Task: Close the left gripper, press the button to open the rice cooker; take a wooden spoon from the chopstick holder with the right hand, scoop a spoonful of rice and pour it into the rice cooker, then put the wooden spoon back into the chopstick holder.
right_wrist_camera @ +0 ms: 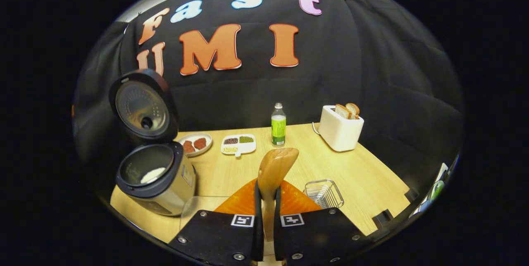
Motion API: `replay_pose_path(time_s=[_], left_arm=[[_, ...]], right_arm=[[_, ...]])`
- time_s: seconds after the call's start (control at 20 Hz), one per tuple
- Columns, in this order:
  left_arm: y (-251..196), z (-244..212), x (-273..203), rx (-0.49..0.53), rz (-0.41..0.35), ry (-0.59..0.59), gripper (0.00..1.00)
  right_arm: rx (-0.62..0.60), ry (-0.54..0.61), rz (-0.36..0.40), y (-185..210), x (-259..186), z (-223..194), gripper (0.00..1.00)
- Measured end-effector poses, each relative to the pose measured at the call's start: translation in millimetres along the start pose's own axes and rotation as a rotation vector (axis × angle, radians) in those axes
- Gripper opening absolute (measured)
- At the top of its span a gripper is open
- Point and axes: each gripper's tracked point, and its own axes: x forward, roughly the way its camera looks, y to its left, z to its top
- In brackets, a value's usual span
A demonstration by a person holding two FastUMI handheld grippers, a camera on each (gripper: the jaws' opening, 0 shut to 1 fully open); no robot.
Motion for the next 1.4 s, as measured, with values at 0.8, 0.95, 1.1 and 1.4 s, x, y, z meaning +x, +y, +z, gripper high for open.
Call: replay_pose_path(time_s=[0.8, 0.95, 1.1, 1.4], left_arm=[[14.4, -20.2, 3.2, 0.02, 0.005, 0.05, 0.97], [12.2, -23.3, 5.0, 0.011, -0.004, 0.061, 0.99], [12.1, -26.5, 4.1, 0.014, -0.006, 0.065, 0.99], [15.2, -23.1, 1.7, 0.006, -0.003, 0.061, 0.99]], right_arm=[[0.184, 0.056, 0.063, 80.3, -8.3, -60.0, 0.09], [0.369, 0.098, 0.129, 84.5, -4.1, -65.7, 0.09], [0.523, 0.145, 0.119, 66.1, 5.2, -73.3, 0.09], [0.766, 0.199, 0.167, 52.8, 3.5, -78.0, 0.09]])
